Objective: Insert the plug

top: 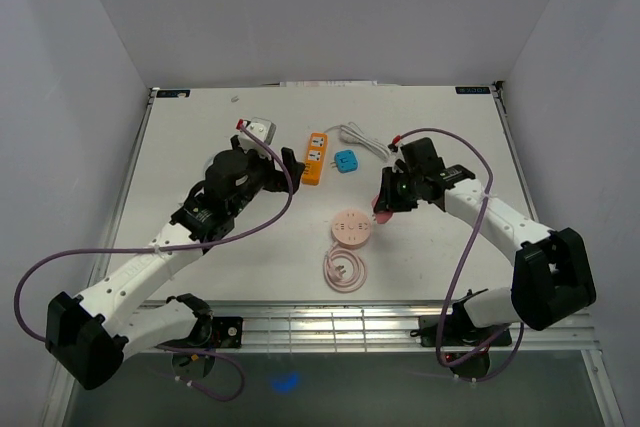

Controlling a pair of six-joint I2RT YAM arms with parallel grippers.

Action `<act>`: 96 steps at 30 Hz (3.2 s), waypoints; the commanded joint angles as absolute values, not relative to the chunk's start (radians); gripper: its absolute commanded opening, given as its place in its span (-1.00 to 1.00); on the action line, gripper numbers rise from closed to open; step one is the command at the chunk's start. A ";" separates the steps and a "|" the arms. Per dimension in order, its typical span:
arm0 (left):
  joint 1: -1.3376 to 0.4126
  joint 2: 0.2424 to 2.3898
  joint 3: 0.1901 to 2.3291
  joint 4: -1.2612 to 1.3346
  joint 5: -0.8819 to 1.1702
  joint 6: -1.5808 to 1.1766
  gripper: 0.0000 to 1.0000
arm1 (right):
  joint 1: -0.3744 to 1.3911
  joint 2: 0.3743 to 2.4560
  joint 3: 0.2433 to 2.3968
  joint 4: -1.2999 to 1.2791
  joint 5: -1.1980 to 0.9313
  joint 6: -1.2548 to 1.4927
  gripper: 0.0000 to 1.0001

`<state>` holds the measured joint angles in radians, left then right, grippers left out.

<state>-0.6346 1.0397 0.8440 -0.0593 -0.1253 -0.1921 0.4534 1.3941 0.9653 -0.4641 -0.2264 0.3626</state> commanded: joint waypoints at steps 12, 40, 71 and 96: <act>-0.635 1.154 0.953 -0.227 -0.025 -0.212 0.96 | 0.548 1.292 0.862 -0.390 -0.071 0.471 -0.85; -0.635 1.098 0.920 -0.206 -0.061 -0.201 0.96 | 0.637 1.428 0.930 -0.351 -0.005 0.517 -0.84; -0.635 1.120 0.934 -0.238 -0.091 -0.219 0.96 | 0.676 1.476 0.962 -0.417 0.086 0.563 -0.84; -0.635 1.129 0.936 -0.244 -0.087 -0.221 0.96 | 0.761 1.582 0.976 -0.491 0.275 0.597 -0.85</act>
<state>-0.6361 1.1374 0.9138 -0.2359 -0.0830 -0.2157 0.7555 1.5375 0.9997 -0.4629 0.2173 0.5945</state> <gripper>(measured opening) 0.979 0.268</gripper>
